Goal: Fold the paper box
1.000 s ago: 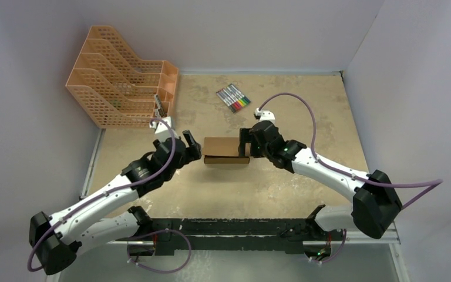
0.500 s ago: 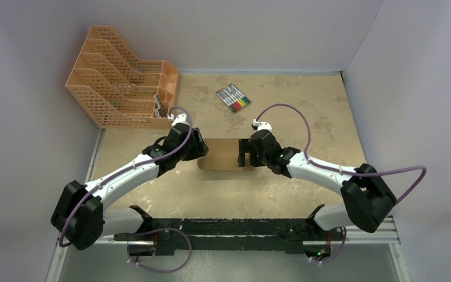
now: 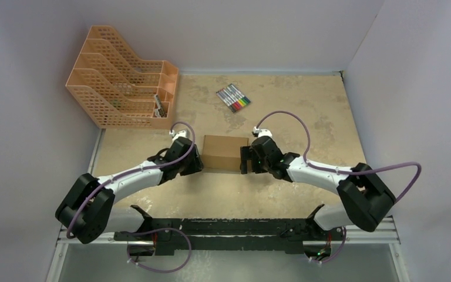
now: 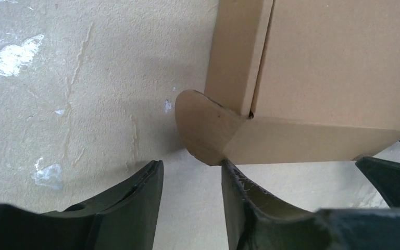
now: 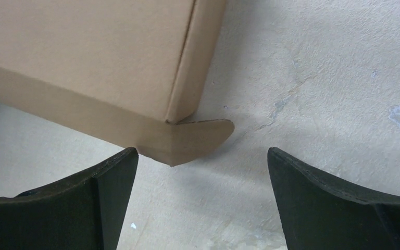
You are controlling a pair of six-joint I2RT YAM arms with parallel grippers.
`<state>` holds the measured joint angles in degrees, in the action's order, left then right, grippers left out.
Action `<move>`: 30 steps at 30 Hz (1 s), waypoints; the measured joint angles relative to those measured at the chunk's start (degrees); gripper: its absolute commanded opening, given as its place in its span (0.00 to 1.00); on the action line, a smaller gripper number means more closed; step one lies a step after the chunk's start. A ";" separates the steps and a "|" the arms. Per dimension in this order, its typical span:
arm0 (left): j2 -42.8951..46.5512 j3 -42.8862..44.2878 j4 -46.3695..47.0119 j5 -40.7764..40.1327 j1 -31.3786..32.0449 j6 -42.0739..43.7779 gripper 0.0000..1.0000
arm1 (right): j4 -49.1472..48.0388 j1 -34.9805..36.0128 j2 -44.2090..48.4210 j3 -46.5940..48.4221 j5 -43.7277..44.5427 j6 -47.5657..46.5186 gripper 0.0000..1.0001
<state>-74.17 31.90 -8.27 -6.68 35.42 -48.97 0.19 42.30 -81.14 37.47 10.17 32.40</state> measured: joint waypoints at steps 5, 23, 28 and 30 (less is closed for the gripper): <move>4.17 2.25 -4.00 -0.59 0.00 0.09 0.57 | 2.80 -0.13 5.92 1.62 -0.68 -2.03 0.99; -8.85 17.55 -5.44 -4.28 -0.98 7.10 0.45 | 2.23 -7.48 -3.76 13.03 -3.78 -4.20 0.87; -11.17 16.83 -5.09 -3.48 -1.14 8.09 0.39 | 0.79 -7.48 -6.95 11.17 -5.42 -3.74 0.87; -11.13 16.09 -3.89 -2.86 -1.18 8.07 0.39 | -0.11 -7.48 -7.08 10.73 -5.92 -3.50 0.87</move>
<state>-85.30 47.99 -12.16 -9.54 34.24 -40.91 0.08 34.83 -88.23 48.21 4.25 28.91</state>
